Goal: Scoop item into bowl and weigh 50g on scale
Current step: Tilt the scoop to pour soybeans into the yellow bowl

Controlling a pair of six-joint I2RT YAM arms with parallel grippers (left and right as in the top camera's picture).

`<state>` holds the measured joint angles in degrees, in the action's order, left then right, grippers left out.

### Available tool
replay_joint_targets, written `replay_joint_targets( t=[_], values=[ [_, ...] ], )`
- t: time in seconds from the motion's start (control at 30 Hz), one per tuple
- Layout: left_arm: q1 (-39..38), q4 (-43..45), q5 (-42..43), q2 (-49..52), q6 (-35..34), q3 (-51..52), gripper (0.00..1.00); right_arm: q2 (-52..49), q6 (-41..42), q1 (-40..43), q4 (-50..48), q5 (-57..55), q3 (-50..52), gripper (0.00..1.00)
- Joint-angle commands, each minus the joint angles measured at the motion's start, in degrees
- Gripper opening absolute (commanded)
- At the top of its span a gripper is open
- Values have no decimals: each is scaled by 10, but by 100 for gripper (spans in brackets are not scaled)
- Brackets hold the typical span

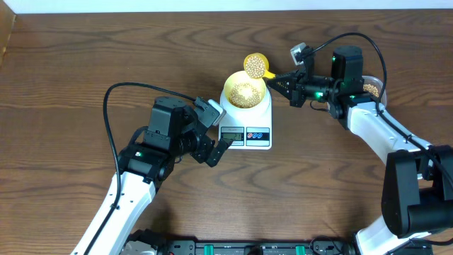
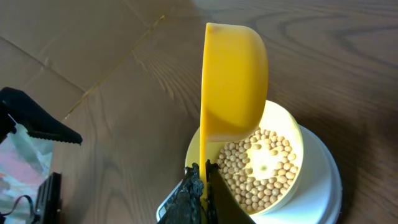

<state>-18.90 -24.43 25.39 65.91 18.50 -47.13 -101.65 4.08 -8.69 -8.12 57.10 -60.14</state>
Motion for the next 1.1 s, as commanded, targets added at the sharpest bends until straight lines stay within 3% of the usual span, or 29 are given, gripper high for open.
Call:
replay_joint_targets(
  t=[0.0, 1.07],
  values=[
    [2, -2, 5, 3, 12, 9, 100, -7, -39, -4, 2, 2, -1, 1],
    [2, -2, 5, 3, 12, 9, 100, -7, -160, -4, 2, 0, -1, 1]
  ],
)
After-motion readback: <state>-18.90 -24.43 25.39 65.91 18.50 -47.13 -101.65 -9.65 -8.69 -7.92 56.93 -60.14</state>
